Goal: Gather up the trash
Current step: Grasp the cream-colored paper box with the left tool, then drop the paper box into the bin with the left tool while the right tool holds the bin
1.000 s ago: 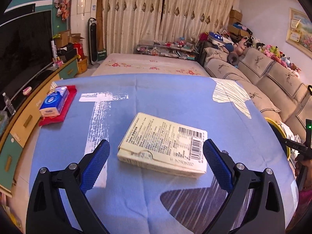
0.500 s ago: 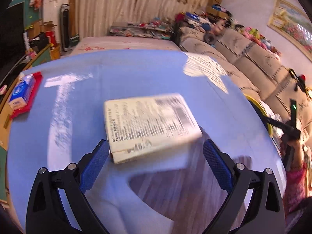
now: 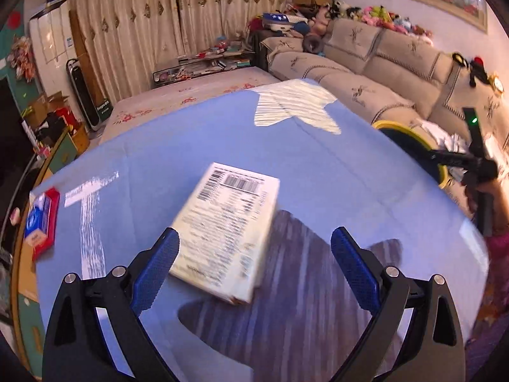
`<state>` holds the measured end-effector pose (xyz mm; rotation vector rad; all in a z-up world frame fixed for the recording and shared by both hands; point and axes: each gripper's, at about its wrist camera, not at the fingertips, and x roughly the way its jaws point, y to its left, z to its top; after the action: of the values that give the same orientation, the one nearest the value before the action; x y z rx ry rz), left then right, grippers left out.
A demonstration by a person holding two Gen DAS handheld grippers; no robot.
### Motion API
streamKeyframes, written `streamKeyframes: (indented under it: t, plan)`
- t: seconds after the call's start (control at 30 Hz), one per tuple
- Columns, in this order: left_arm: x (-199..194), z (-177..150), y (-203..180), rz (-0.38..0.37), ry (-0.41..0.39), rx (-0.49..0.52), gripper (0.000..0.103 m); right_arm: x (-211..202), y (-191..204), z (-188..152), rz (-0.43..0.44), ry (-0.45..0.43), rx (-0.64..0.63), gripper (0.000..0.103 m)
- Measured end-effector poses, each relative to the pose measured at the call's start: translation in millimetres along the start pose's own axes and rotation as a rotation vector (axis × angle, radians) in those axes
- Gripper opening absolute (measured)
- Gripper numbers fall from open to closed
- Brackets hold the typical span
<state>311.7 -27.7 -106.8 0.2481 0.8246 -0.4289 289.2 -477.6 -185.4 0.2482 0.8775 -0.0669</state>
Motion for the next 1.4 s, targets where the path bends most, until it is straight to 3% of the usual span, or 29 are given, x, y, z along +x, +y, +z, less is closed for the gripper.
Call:
streamKeyframes:
  t: [0.1,0.37,0.6,0.67,0.83,1.13,1.4]
  plan:
    - [19.5,6.0,10.0,0.021,0.039,0.062,0.095,0.5,-1.3,-1.3,-0.003,0.006,-0.002,0.075]
    - [55.1,18.9,17.6,-0.025,0.119,0.107,0.095,6.3,-5.4,-1.0,-0.004,0.017,0.011,0.075]
    - [74.0,12.3,23.5,-0.004,0.187,0.091,0.095,9.2,-2.3,-4.7,0.014,0.024,0.006,0.075]
    - [75.4,10.7,24.6,-0.024,0.193,0.081,0.084,8.5,-2.9,-6.4,0.018,0.025,0.007,0.075]
    - [64.6,6.8,19.3,-0.022,0.179,0.074,0.075,4.9,-7.1,-10.7,0.025,0.022,0.018,0.075]
    - [17.3,35.8,-49.9,-0.045,0.08,0.134,0.074,-11.0,-27.6,-24.4,0.029,-0.006,0.074,0.075]
    - [13.5,98.1,-149.6,-0.182,0.021,0.227,0.074,-29.1,-55.8,-40.5,-0.014,-0.034,0.105,0.075]
